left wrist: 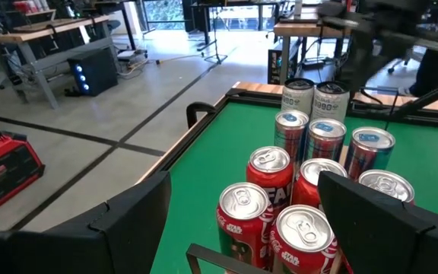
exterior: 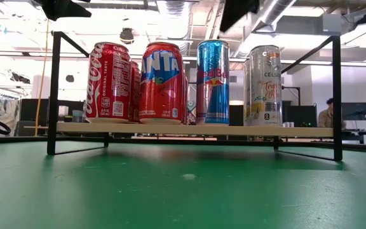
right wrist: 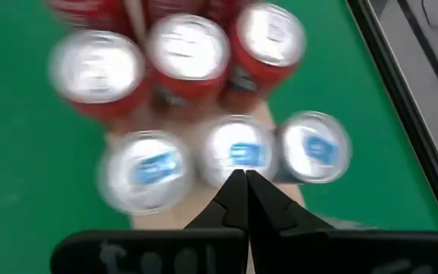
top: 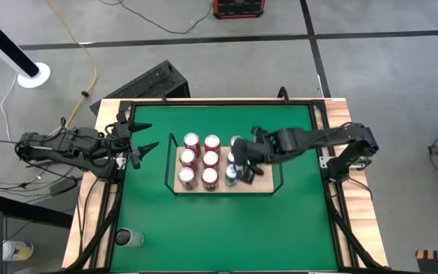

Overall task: Place canned beverage on shelf
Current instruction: Adjust the top blue soda can on the shelf

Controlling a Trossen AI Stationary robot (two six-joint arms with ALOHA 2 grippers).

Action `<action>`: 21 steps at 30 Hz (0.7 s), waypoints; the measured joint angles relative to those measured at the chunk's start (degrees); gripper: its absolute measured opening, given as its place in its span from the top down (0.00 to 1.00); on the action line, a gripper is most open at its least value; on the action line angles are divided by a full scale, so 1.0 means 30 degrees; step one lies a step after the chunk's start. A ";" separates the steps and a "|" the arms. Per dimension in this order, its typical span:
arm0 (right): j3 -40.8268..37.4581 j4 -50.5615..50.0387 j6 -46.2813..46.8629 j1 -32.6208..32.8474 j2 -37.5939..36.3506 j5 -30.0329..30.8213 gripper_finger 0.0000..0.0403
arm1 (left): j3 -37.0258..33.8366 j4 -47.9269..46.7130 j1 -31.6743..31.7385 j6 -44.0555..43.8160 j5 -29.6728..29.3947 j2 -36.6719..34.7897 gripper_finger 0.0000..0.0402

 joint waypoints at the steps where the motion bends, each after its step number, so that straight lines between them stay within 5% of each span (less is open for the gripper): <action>1: 0.0108 -0.0127 -0.0147 -0.0464 0.0000 -0.0279 0.95 | 0.0000 0.0000 0.0002 0.0000 0.0000 0.0000 0.20; 9: 0.0056 -0.1932 -0.0494 -0.3332 0.0029 -0.2022 0.95 | 0.0000 -0.0175 0.0001 -0.0007 0.0000 0.0007 0.20; 21: -0.0192 -0.2800 -0.0788 -0.4627 0.1131 -0.3053 0.95 | 0.0000 -0.0189 -0.0001 -0.0002 0.0000 0.0003 0.20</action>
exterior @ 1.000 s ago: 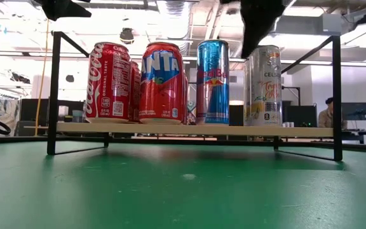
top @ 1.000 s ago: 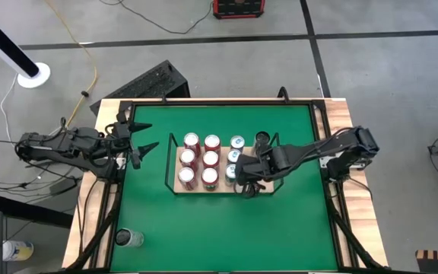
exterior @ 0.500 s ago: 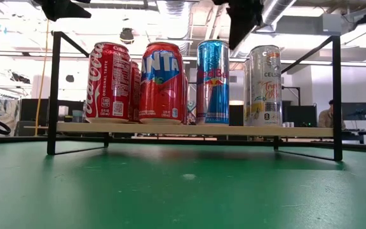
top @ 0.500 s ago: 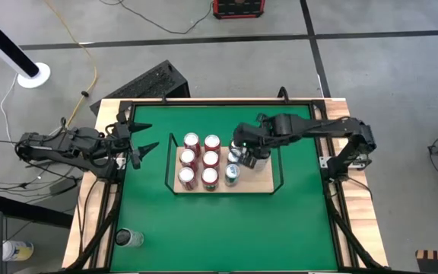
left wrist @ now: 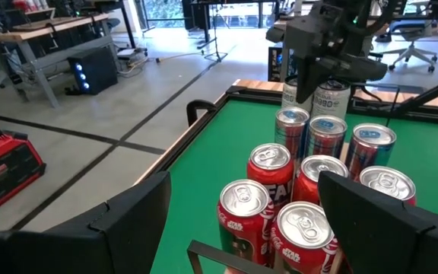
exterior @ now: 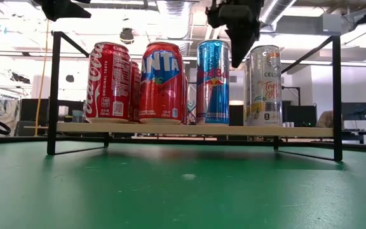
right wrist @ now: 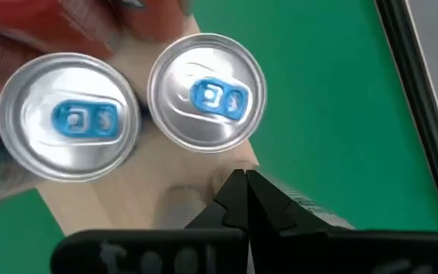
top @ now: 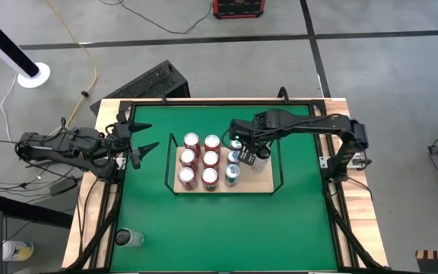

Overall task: Place canned beverage on shelf
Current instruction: Adjust the top blue soda can on the shelf

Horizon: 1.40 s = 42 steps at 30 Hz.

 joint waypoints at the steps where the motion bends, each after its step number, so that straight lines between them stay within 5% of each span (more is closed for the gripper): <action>1: 0.0004 -0.0012 0.0009 -0.0068 0.0171 0.0003 0.95 | 0.0000 -0.0015 0.0003 -0.0006 0.0000 -0.0003 0.20; 42: 0.0036 0.1438 -0.1358 -0.0694 0.0844 -0.0593 0.95 | 0.0000 -0.0058 -0.0002 0.0002 0.0000 0.0004 0.20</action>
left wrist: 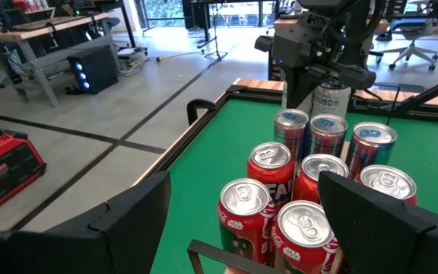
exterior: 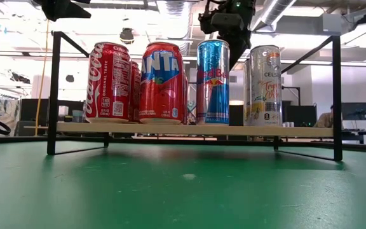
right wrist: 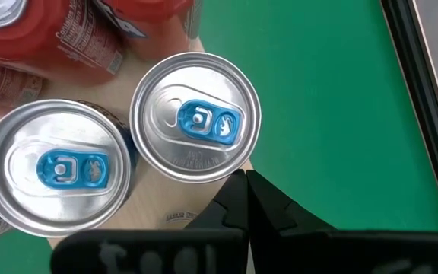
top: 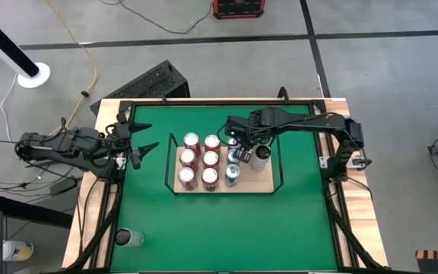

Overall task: Place canned beverage on shelf
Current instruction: Adjust the top blue soda can on the shelf, then put the white-yellow soda can on the shelf aligned with the other white-yellow soda cans

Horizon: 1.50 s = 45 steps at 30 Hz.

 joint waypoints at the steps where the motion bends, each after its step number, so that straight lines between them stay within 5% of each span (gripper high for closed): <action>1: 0.0000 -0.0004 -0.0002 0.0000 0.0000 0.0003 0.95 | 0.0000 0.0000 0.0001 0.0000 0.0000 -0.0004 0.20; 8: -0.0007 -0.0264 -0.0197 0.0118 -0.0578 0.0120 0.95 | 0.0000 0.0000 0.0003 0.0005 0.0000 -0.0002 0.20; 18: -0.0004 -0.0103 0.0665 0.1906 -0.4441 0.1264 0.95 | 0.0000 -0.0003 0.0005 -0.0396 0.0216 0.0000 0.20; 20: 0.0000 0.0128 0.0923 0.3009 -0.4923 0.1278 0.95 | 0.0036 0.0095 0.0005 -0.1182 0.1948 -0.0007 0.20; 25: 0.0000 0.0253 0.1479 0.6394 -0.5606 0.3219 0.95 | 0.1210 0.1961 -0.0876 -0.2695 1.2755 0.1441 0.20; 28: 0.0000 0.0387 0.1950 0.8099 -0.5727 0.4799 0.95 | 0.2003 0.3038 -0.2903 -0.3284 1.5377 0.3165 0.20; 32: 0.0000 0.0363 0.2471 0.9564 -0.5705 0.6160 0.95 | 0.3299 0.2453 -0.6695 -0.3602 1.4362 0.5673 0.20; 36: 0.0000 0.0384 0.2980 1.0201 -0.5705 0.6449 0.95 | 0.4559 0.0002 -1.1000 -0.5526 1.0411 0.8033 0.20; 41: 0.0000 0.0388 0.3768 1.0309 -0.5697 0.6472 0.95 | 0.6547 -0.5184 -1.4918 -1.3018 0.5875 1.0501 0.20; 45: 0.0000 0.0442 0.4278 1.0429 -0.5697 0.6583 0.95 | 0.7860 -0.7868 -1.6805 -1.8116 0.4681 1.1939 0.20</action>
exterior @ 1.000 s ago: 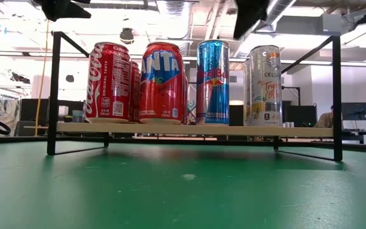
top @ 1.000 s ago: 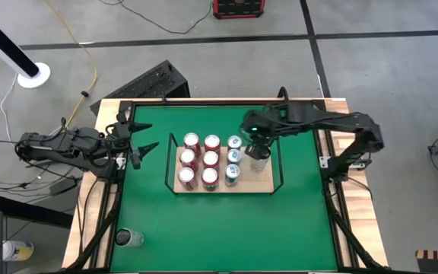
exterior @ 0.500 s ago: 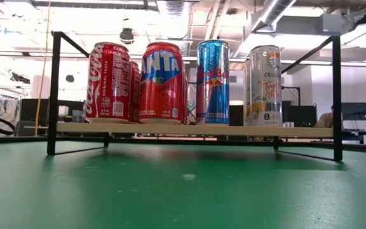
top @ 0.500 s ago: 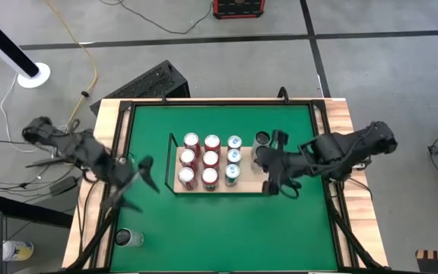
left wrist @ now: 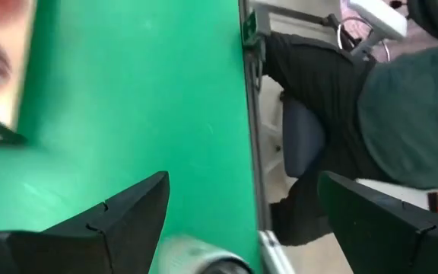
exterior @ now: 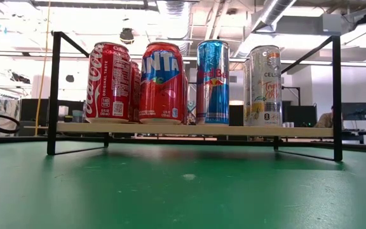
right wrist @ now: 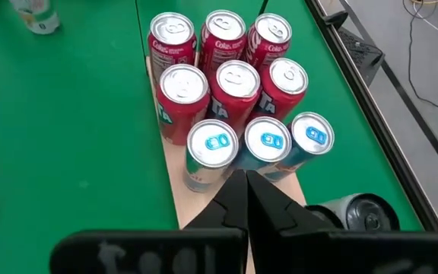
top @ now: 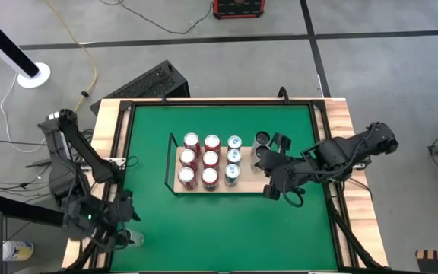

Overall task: Place canned beverage on shelf
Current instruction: Put the white-yellow soda can on the shelf aligned with the other white-yellow soda cans

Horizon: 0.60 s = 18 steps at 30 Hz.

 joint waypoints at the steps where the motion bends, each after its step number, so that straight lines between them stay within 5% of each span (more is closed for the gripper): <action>1: 0.0000 0.0065 0.0050 0.0004 0.0021 0.0089 0.95 | 0.0178 -0.0110 -0.0344 -0.0888 -0.0017 0.0327 0.20; 8: 0.0000 0.0552 0.0194 -0.0031 0.0464 0.0130 0.95 | 0.1195 -0.2209 -0.1547 -0.5199 0.0832 0.2736 0.20; 18: -0.0007 0.0916 0.0392 0.0302 0.1040 -0.0417 0.95 | 0.1517 -0.3862 -0.1572 -0.4880 0.0890 0.4756 0.20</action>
